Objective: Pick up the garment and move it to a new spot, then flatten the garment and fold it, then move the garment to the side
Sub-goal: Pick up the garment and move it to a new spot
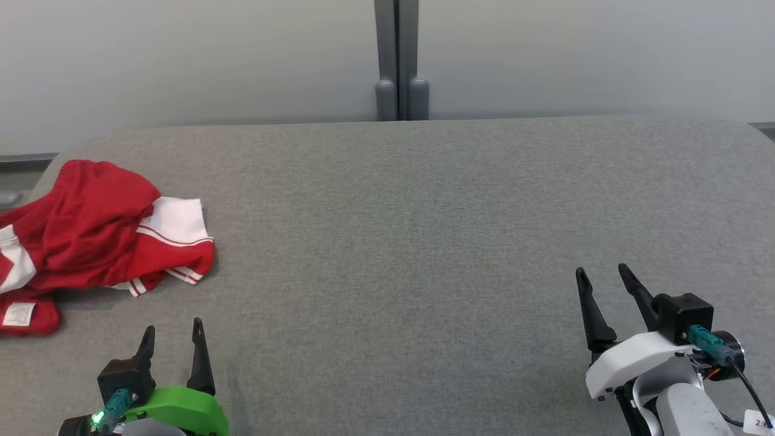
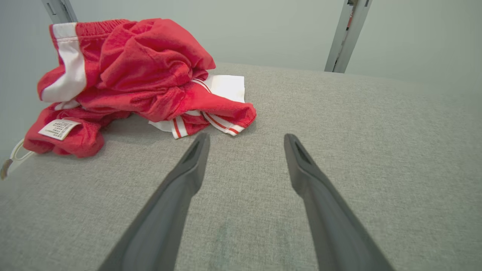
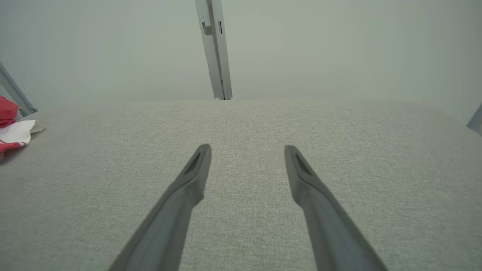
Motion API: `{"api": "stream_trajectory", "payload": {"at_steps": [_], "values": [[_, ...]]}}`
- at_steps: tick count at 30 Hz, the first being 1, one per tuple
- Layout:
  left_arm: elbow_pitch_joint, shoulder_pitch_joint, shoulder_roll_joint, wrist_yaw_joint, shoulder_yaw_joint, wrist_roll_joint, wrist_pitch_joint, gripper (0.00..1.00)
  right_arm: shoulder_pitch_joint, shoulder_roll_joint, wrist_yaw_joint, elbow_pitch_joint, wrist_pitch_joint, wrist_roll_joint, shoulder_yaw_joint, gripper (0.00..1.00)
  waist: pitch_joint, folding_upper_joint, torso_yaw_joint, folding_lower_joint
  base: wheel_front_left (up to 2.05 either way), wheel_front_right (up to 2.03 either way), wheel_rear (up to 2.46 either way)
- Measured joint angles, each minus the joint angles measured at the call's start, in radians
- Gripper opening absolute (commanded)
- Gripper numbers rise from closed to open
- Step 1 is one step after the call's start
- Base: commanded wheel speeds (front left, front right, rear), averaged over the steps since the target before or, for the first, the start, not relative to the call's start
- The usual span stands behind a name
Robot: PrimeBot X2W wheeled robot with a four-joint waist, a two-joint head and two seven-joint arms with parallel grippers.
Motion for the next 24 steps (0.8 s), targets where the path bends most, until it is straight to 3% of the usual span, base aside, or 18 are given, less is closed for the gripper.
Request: {"api": "stream_trajectory", "payload": {"at_steps": [13, 24], "values": [[0.065, 0.043, 0.019, -0.019, 0.075, 0.094, -0.024, 1.0, -0.012, 0.0, 0.0, 0.051, -0.025, -0.043, 0.081, 1.0, 0.007, 0.0, 0.237, 0.0, 0.0, 0.0, 0.0], [0.064, 0.093, 0.008, -0.028, 0.215, 0.134, -0.043, 1.0, -0.102, 0.0, 0.001, 0.098, -0.046, -0.111, 0.187, 1.0, 0.04, 0.0, 0.419, 0.0, 0.0, 0.0, 0.0]]}}
